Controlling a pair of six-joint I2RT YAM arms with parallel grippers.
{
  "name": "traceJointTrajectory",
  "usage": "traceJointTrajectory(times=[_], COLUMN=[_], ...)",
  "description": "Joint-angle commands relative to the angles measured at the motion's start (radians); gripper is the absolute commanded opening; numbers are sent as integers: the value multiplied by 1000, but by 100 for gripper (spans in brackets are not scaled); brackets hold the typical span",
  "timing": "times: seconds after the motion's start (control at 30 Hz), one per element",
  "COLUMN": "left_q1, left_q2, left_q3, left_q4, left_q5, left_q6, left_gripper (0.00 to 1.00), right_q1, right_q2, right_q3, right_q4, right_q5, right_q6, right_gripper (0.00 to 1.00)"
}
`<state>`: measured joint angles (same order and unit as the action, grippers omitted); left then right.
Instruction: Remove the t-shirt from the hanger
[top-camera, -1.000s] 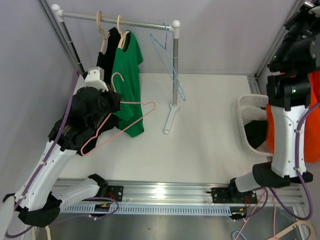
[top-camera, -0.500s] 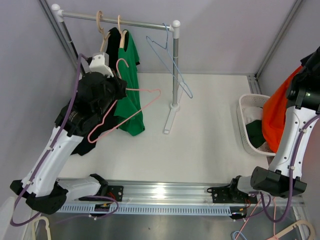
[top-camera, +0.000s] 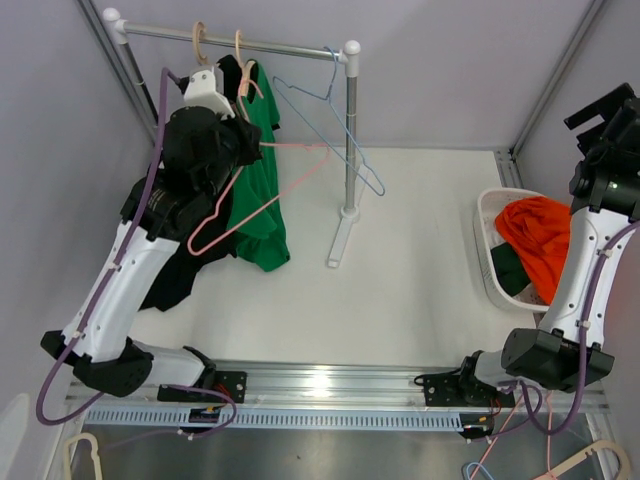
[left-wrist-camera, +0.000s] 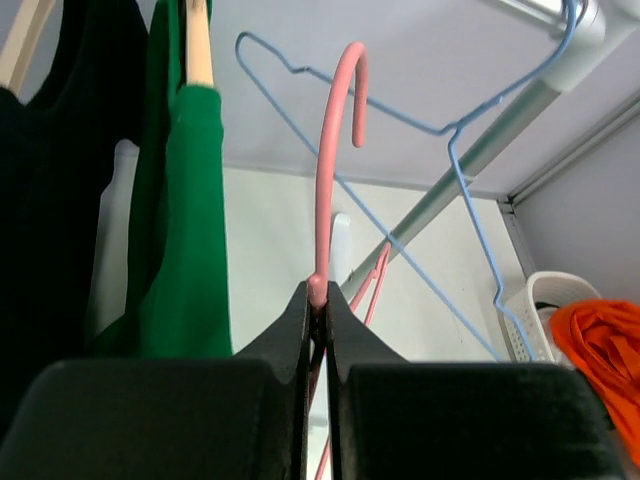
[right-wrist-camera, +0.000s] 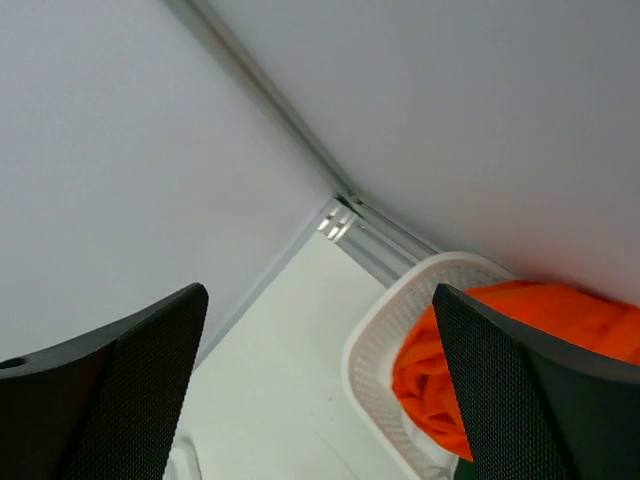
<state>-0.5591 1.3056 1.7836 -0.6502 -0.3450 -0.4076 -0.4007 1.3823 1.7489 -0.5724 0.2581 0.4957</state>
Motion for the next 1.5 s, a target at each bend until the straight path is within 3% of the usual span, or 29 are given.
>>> traceJointTrajectory(times=[0.0,0.2,0.37,0.47,0.63,0.83,1.07,1.2,1.3,1.47], left_q1=[8,7,7,4,-31,-88,-105,-110,-110,-110], left_q2=[49,161,273,276,250,340,458,546,615,661], left_q3=[89,220,445,439,366,382,413,463,537,608], left_q4=[52,44,-156,-169,-4,190,463,706,759,681], left_q5=[-32,-121,-189,-216,-342,-511,-564,-601,-579,-517], left_q6=[44,105,121,125,240,453,634,830,885,807], left_gripper=[1,1,1,1,1,1,1,1,1,1], right_q1=[72,255,287,295,338,349,361,364,365,365], right_q2=[-32,-115,-213,-210,-206,-230,-246,-256,-256,-266], right_q3=[132,91,-17,-19,-29,-81,-118,-138,-141,-155], right_q4=[26,20,58,52,36,46,58,71,68,72], right_q5=[-56,47,69,59,72,82,72,73,76,66], right_q6=[-72,-149,-149,-154,-167,-174,-174,-177,-184,-190], right_gripper=[99,99,99,99,100,99,99,99,99,99])
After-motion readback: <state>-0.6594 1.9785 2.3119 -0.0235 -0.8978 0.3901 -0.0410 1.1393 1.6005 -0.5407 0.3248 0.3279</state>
